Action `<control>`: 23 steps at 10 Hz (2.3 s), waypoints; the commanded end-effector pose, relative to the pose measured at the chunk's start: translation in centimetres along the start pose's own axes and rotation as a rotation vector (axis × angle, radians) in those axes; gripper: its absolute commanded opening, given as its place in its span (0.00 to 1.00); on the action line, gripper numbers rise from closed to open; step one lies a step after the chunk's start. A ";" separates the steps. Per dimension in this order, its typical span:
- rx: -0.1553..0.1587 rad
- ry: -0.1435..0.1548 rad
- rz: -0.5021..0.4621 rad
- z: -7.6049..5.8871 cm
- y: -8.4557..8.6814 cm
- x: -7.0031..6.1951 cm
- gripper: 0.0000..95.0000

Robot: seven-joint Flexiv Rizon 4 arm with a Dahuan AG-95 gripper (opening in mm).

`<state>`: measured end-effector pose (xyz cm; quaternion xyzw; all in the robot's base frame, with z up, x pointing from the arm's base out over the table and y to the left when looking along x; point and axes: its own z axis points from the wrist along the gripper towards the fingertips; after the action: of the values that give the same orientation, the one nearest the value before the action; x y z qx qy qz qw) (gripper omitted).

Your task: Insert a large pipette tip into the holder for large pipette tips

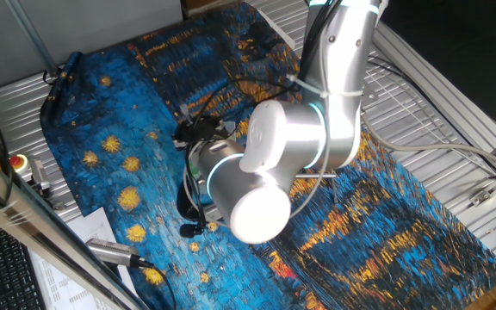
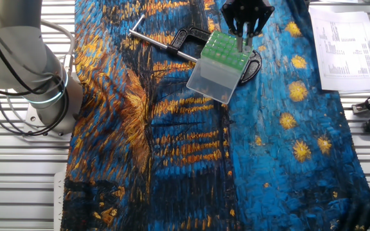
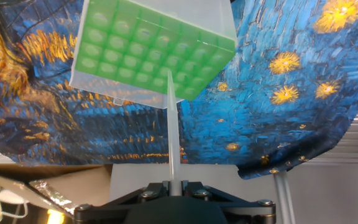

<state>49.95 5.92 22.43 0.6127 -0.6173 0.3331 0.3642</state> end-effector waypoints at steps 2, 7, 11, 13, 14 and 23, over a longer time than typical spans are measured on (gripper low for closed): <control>0.009 0.007 0.008 0.2 0.1 0.1 0.00; 0.014 -0.008 0.012 0.2 0.1 0.1 0.00; 0.031 0.004 0.000 0.2 0.1 0.1 0.00; 0.026 0.008 -0.004 0.2 0.1 0.1 0.00; 0.022 0.016 -0.006 0.1 0.1 0.1 0.00; 0.013 0.080 -0.009 -1.2 0.7 -1.4 0.00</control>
<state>49.25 7.51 21.91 0.6045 -0.5973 0.3605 0.3845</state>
